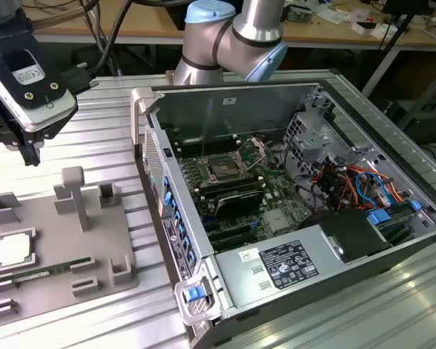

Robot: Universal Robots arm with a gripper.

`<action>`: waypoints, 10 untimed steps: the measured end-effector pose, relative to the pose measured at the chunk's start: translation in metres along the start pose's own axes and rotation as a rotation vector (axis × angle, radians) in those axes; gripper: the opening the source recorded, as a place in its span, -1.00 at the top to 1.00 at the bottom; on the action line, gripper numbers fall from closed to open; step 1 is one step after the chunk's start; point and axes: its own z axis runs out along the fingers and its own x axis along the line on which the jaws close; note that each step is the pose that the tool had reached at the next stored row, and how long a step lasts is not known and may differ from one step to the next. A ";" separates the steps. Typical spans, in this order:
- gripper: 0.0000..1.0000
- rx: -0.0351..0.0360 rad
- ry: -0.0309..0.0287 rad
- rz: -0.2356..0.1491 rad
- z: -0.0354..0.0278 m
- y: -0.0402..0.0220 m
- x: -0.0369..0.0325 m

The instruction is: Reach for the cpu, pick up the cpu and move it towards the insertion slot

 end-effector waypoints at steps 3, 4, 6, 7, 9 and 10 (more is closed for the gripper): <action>0.79 0.0000 -0.0001 0.000 0.0000 0.0000 0.0000; 0.79 0.0000 -0.0001 0.000 0.0000 0.0000 0.0000; 0.79 0.0000 0.0000 0.000 0.0000 0.0000 0.0000; 0.79 0.0000 0.0000 0.000 0.0000 0.0000 0.0001; 0.79 0.0000 -0.0001 0.000 0.0000 0.0000 0.0005; 0.79 0.0000 -0.0001 0.000 0.0001 0.0000 0.0010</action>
